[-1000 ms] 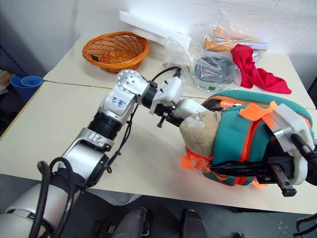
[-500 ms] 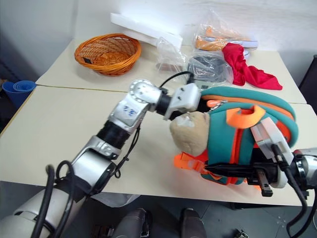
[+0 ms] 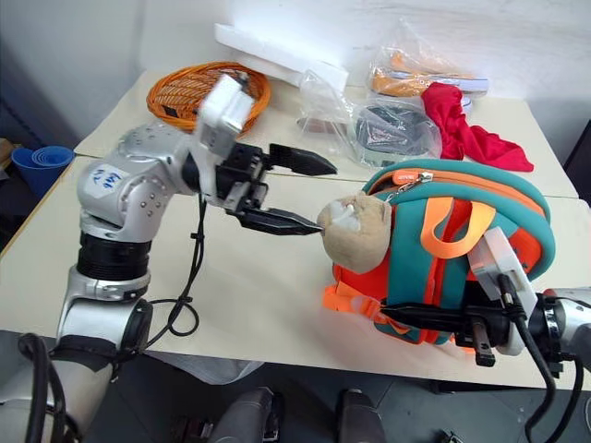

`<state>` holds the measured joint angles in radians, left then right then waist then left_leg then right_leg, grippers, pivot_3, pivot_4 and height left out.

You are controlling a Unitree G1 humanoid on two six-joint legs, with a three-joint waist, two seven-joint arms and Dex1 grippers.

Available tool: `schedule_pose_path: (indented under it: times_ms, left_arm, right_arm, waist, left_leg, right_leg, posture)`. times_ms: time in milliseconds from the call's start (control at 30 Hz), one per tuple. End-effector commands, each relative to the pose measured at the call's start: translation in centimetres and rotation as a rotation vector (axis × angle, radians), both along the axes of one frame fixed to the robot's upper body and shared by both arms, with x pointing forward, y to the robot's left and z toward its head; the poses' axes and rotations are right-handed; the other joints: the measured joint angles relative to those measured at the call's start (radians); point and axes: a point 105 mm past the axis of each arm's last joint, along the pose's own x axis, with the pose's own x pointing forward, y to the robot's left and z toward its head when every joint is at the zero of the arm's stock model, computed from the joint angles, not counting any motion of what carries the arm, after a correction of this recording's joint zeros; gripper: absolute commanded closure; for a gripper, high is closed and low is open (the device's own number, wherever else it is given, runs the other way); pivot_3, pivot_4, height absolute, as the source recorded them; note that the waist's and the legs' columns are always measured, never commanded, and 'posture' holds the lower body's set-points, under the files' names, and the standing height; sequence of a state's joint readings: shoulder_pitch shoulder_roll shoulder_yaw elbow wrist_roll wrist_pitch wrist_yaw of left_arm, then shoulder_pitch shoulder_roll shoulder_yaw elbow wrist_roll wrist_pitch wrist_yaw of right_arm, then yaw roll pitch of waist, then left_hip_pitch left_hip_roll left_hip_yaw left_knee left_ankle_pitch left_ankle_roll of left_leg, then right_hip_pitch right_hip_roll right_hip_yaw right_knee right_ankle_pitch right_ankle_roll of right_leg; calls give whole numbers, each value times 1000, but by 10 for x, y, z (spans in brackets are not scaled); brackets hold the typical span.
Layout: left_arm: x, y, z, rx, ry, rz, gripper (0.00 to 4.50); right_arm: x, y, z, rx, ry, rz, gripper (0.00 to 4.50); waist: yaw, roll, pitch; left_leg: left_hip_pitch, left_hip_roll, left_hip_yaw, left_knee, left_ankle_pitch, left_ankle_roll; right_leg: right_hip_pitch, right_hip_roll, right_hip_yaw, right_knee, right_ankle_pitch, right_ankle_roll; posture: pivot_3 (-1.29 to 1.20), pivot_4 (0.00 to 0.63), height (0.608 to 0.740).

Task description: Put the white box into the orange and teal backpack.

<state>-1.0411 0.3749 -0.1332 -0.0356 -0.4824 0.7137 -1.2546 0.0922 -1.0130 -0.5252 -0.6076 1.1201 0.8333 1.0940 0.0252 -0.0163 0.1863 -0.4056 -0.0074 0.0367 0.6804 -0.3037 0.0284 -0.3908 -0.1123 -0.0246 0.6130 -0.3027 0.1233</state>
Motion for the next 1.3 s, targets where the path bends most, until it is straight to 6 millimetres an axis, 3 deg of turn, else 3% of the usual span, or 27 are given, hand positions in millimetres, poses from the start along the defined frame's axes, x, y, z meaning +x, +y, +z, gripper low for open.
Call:
schedule_pose_path:
  times_ms: [33,67,167,300,467,600,700,800,933,1067,1167,1300]
  left_arm:
    - [0,-17,-6,12,-55,21,23]
    - [3,-22,-9,11,-58,33,23]
    - [1,-28,-9,-17,-24,16,581]
    - [-9,-19,-2,-37,30,-48,1799]
    - [-3,-7,1,-36,28,-10,3251]
    - [1,-3,5,-53,26,16,4104]
    - [6,2,2,-39,14,42,4185]
    - [20,23,0,1,5,111,4185]
    - [56,65,-6,79,-36,279,4185]
    - [69,84,-10,119,-80,329,4185]
    - [61,88,-45,254,-123,283,4185]
    - [45,72,-105,426,-259,170,4185]
  right_arm:
    - [-4,5,6,10,-36,22,4500]
    - [-3,6,7,18,-38,21,4500]
    - [-4,8,8,29,-42,17,4500]
    - [-2,6,5,27,-41,-4,4500]
    - [0,5,4,38,-39,-18,4500]
    - [2,7,3,41,-40,-21,4500]
    - [4,6,3,43,-42,-27,4500]
    - [6,0,7,62,-43,-52,4500]
    - [-3,-9,7,97,2,-57,4500]
    - [-8,-11,1,106,23,-73,4500]
    - [-2,-15,1,137,-4,-127,4500]
    - [11,-20,4,159,-62,-198,4500]
  waist:
    - [-1,0,0]
    - [-2,0,0]
    - [-1,0,0]
    - [-1,0,0]
    - [-1,0,0]
    - [-1,0,0]
    - [-2,0,0]
    - [-7,0,0]
    - [-4,0,0]
    - [-2,0,0]
    - [-2,0,0]
    - [-11,3,-2]
  left_leg:
    - [0,0,0,0,0,0]
    - [0,0,1,0,0,0]
    - [1,0,1,0,0,0]
    - [1,0,1,0,0,0]
    - [1,0,1,0,0,0]
    - [1,0,1,0,0,0]
    - [1,0,1,0,0,0]
    - [1,1,1,0,1,0]
    - [1,1,2,0,1,0]
    - [1,1,2,0,0,0]
    - [0,1,2,0,0,1]
    - [2,1,4,-2,-1,0]
  right_leg:
    - [0,1,0,0,0,0]
    - [0,1,0,1,0,0]
    - [-1,2,1,2,0,0]
    - [-1,1,1,2,0,0]
    - [-1,1,1,2,0,0]
    - [-1,1,1,2,0,0]
    - [-1,1,1,2,0,0]
    - [-1,2,2,2,0,0]
    - [-2,2,1,4,0,-1]
    - [-2,2,1,4,0,-1]
    - [-2,0,2,4,0,-1]
    - [-2,0,4,3,0,-1]
  posture:
    - [0,150,740]
    - [0,150,740]
    - [0,150,740]
    - [0,150,740]
    - [0,150,740]
    - [0,150,740]
    - [0,150,740]
    - [0,150,740]
    - [0,150,740]
    - [0,150,740]
    - [0,150,740]
    - [0,150,740]
